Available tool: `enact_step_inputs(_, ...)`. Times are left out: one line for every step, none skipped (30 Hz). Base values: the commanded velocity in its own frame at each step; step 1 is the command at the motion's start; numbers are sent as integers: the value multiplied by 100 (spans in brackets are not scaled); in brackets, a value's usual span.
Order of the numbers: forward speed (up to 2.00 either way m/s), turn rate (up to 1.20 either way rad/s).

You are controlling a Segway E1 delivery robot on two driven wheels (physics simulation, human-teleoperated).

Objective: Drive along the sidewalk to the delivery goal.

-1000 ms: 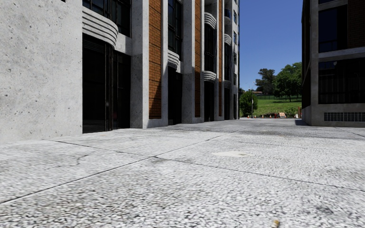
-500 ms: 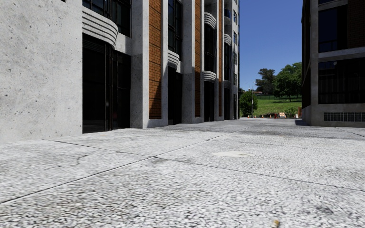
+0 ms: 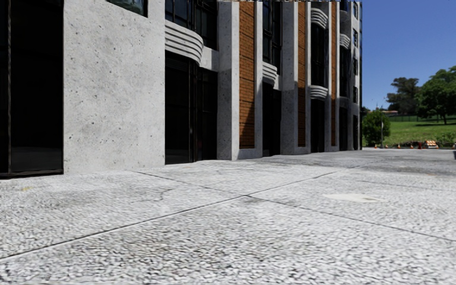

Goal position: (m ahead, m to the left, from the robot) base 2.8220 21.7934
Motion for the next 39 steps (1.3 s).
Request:
enact_step_inputs(0, 120)
enact_step_inputs(0, 120)
enact_step_inputs(0, 120)
enact_step_inputs(0, 120)
enact_step_inputs(0, 120)
enact_step_inputs(0, 120)
enact_step_inputs(0, 120)
enact_step_inputs(0, 120)
enact_step_inputs(0, 120)
enact_step_inputs(0, 120)
enact_step_inputs(0, 120)
enact_step_inputs(0, 120)
enact_step_inputs(0, 120)
enact_step_inputs(0, 120)
enact_step_inputs(0, 120)
enact_step_inputs(0, 120)
enact_step_inputs(0, 120)
enact_step_inputs(0, 120)
enact_step_inputs(0, 120)
enact_step_inputs(0, 120)
enact_step_inputs(0, 120)
enact_step_inputs(0, 120)
enact_step_inputs(0, 120)
enact_step_inputs(0, 120)
enact_step_inputs(0, 120)
enact_step_inputs(0, 120)
enact_step_inputs(0, 120)
enact_step_inputs(0, 120)
enact_step_inputs(0, 120)
enact_step_inputs(0, 120)
enact_step_inputs(0, 120)
enact_step_inputs(0, 120)
enact_step_inputs(0, 120)
enact_step_inputs(0, 120)
enact_step_inputs(0, 120)
enact_step_inputs(0, 120)
enact_step_inputs(0, 120)
enact_step_inputs(0, 120)
enact_step_inputs(0, 120)
